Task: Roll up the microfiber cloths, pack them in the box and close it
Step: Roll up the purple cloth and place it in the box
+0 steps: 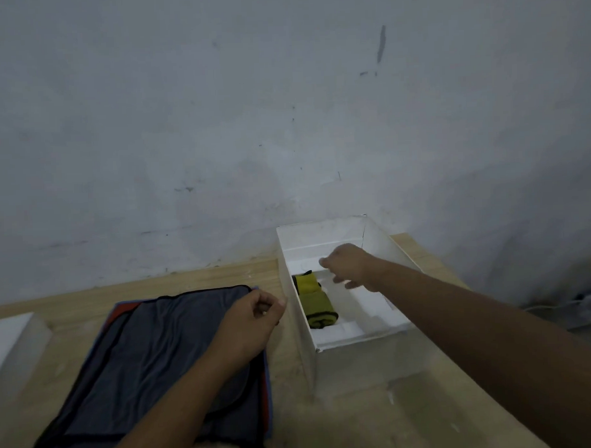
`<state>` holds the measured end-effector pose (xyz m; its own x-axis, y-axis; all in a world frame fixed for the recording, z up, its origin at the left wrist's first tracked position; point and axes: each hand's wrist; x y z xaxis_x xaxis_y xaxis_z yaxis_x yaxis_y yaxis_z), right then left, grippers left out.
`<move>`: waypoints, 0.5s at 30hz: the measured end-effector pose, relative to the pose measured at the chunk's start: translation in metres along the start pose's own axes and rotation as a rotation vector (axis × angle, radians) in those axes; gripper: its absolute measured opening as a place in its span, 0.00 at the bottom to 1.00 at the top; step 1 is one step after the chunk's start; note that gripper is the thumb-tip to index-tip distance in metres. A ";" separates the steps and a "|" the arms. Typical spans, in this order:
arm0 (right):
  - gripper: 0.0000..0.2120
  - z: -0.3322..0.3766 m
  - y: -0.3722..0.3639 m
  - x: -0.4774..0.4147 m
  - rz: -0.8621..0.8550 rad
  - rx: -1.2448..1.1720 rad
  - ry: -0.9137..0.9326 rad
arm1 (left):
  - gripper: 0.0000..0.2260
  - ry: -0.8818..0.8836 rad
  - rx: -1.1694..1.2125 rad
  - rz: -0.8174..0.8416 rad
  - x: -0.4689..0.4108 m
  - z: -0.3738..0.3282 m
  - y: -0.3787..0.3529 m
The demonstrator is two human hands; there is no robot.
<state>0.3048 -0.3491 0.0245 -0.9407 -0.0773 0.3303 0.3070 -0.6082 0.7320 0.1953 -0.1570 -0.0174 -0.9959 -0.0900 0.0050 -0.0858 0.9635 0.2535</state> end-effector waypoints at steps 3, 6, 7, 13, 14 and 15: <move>0.10 0.019 0.000 0.032 -0.203 -0.117 0.094 | 0.09 -0.015 -0.049 0.000 0.021 -0.003 0.019; 0.16 0.044 -0.008 0.083 -0.390 -0.223 0.249 | 0.09 -0.031 -0.095 -0.004 0.045 -0.007 0.038; 0.16 0.052 -0.013 0.099 -0.413 -0.236 0.306 | 0.09 -0.030 -0.117 -0.010 0.054 -0.007 0.045; 0.17 0.089 -0.060 0.171 -0.373 -0.170 0.530 | 0.11 -0.039 -0.201 -0.070 0.102 -0.001 0.098; 0.16 0.092 -0.072 0.178 -0.368 -0.126 0.557 | 0.12 -0.037 -0.219 -0.087 0.109 0.004 0.108; 0.15 0.093 -0.083 0.183 -0.358 -0.094 0.572 | 0.12 -0.030 -0.235 -0.107 0.116 0.009 0.118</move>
<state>0.1203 -0.2388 0.0798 -0.9181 -0.2483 -0.3088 -0.0270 -0.7383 0.6740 0.0699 -0.0515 0.0046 -0.9822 -0.1773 -0.0620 -0.1855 0.8638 0.4684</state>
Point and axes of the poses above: each hand's wrist, its own x-axis away from the middle knuckle, its own y-axis out of the back of the hand, z = x × y, and after that the axes turned 10 degrees about x, right-handed
